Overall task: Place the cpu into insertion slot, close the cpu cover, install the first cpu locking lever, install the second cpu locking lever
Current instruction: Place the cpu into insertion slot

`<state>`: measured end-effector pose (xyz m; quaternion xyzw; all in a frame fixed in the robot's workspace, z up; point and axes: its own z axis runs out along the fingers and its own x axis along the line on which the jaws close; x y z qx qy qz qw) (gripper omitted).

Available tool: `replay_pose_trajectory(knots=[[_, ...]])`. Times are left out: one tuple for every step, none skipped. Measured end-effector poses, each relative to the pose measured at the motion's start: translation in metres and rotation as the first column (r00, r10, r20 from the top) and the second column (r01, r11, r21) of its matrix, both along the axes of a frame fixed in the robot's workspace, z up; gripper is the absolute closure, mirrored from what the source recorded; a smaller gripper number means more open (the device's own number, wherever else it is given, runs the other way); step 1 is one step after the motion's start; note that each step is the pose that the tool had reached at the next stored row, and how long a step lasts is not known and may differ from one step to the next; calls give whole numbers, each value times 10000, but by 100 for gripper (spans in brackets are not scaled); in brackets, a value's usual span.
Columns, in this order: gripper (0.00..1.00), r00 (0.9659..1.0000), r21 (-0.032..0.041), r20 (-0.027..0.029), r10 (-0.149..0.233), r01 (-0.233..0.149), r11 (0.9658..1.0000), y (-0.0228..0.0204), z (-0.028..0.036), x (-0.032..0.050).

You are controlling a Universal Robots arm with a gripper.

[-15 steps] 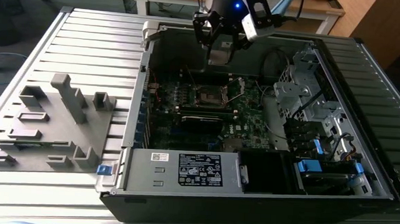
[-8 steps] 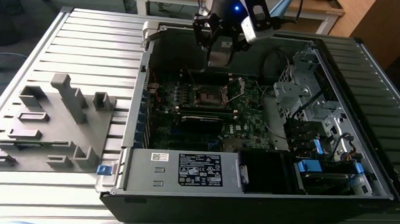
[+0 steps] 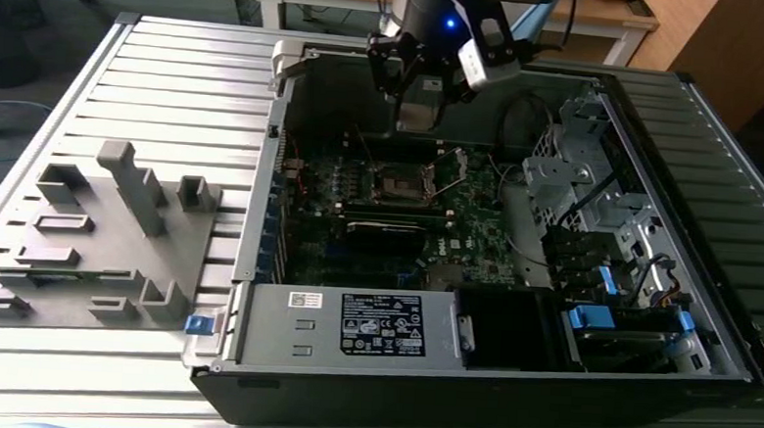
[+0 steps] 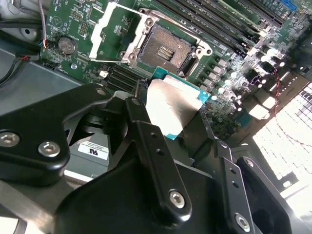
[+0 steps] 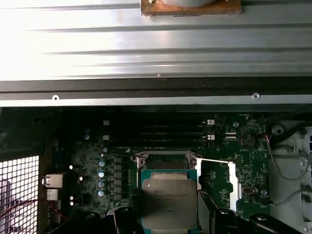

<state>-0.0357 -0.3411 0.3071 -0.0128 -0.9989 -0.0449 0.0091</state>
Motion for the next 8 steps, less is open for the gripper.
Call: replay_pose_trajectory(knots=[[46, 10000, -3, -1, 0, 0, 10000, 0, -1, 0], [46, 10000, -3, -1, 0, 0, 10000, 0, -2, 0], [46, 10000, -3, -2, 0, 0, 10000, 0, -2, 0], [46, 10000, 0, 0, 0, 0, 10000, 0, -8, 0], [46, 10000, -1, 0, 0, 0, 10000, 0, -12, 0], [46, 10000, -1, -1, 0, 0, 10000, 0, -12, 0], [46, 10000, -1, 0, 0, 0, 10000, 0, -13, 0], [46, 10000, -1, 0, 0, 0, 10000, 0, -13, 0]])
